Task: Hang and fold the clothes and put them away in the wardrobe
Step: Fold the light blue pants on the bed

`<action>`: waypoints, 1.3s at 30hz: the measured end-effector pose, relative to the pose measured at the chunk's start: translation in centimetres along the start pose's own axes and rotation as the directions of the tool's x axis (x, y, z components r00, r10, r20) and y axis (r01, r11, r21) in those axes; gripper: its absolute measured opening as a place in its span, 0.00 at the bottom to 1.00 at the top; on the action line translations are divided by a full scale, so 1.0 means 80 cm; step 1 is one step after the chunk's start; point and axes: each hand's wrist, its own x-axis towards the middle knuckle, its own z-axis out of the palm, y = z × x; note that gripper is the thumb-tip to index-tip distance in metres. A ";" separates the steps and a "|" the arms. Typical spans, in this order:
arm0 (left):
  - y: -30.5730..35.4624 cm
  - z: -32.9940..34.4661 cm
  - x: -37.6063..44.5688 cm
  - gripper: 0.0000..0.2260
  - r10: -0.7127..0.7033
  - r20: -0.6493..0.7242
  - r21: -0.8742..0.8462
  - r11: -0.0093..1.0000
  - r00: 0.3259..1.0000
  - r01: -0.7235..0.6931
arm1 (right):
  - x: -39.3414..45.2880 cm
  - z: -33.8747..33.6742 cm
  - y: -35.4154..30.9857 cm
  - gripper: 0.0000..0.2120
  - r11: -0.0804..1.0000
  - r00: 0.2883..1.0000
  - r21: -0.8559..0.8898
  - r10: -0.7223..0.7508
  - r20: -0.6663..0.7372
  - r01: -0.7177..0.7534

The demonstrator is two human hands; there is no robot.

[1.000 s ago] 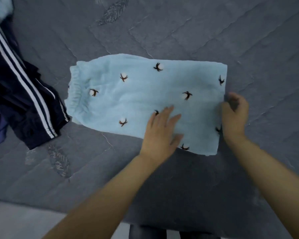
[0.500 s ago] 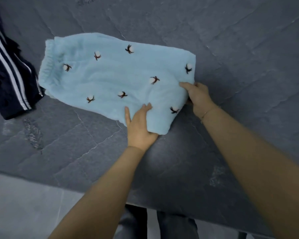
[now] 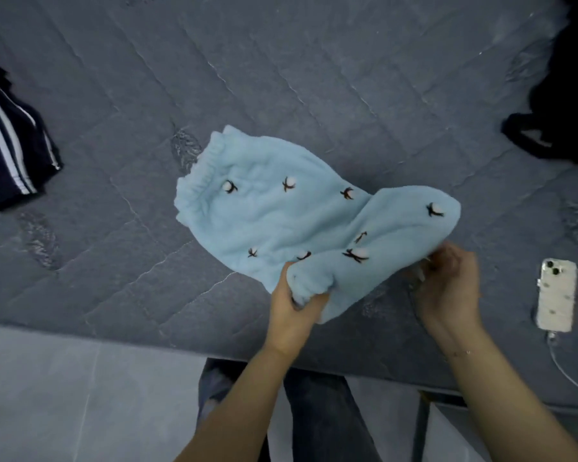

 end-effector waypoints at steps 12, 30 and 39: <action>0.096 -0.169 0.100 0.18 -0.203 -0.355 -0.313 0.946 0.913 0.088 | 0.069 0.218 0.053 0.28 -0.028 0.569 -0.583 -0.186 0.801 0.812; 0.044 -0.178 0.146 0.10 -0.095 -0.539 -0.073 0.995 0.837 0.066 | 0.153 0.267 0.053 0.29 -0.035 0.599 -0.640 -0.318 0.735 0.768; 0.027 -0.210 0.135 0.17 -0.347 -0.505 -0.432 0.894 0.791 0.117 | 0.171 0.317 0.047 0.10 0.356 0.762 -0.693 -0.095 0.641 0.627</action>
